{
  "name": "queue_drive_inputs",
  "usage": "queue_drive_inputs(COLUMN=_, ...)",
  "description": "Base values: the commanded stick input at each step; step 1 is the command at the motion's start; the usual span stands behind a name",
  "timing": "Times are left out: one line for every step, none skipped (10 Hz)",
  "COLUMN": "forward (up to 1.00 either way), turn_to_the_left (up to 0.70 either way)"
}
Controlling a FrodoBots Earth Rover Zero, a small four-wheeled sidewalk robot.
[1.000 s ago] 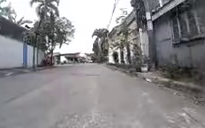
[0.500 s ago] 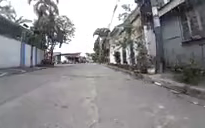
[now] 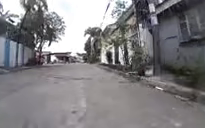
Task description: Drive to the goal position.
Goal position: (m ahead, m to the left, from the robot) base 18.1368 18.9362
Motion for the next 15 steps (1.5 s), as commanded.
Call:
queue_drive_inputs(forward=1.0, turn_to_the_left=-0.04)
queue_drive_inputs(forward=1.0, turn_to_the_left=-0.03)
queue_drive_inputs(forward=1.0, turn_to_the_left=-0.03)
queue_drive_inputs(forward=1.0, turn_to_the_left=-0.03)
queue_drive_inputs(forward=1.0, turn_to_the_left=-0.03)
queue_drive_inputs(forward=1.0, turn_to_the_left=-0.03)
queue_drive_inputs(forward=1.0, turn_to_the_left=-0.03)
queue_drive_inputs(forward=1.0, turn_to_the_left=-0.03)
queue_drive_inputs(forward=1.0, turn_to_the_left=-0.03)
queue_drive_inputs(forward=1.0, turn_to_the_left=-0.03)
queue_drive_inputs(forward=1.0, turn_to_the_left=-0.03)
queue_drive_inputs(forward=1.0, turn_to_the_left=-0.03)
queue_drive_inputs(forward=1.0, turn_to_the_left=-0.03)
queue_drive_inputs(forward=1.0, turn_to_the_left=-0.03)
queue_drive_inputs(forward=1.0, turn_to_the_left=-0.03)
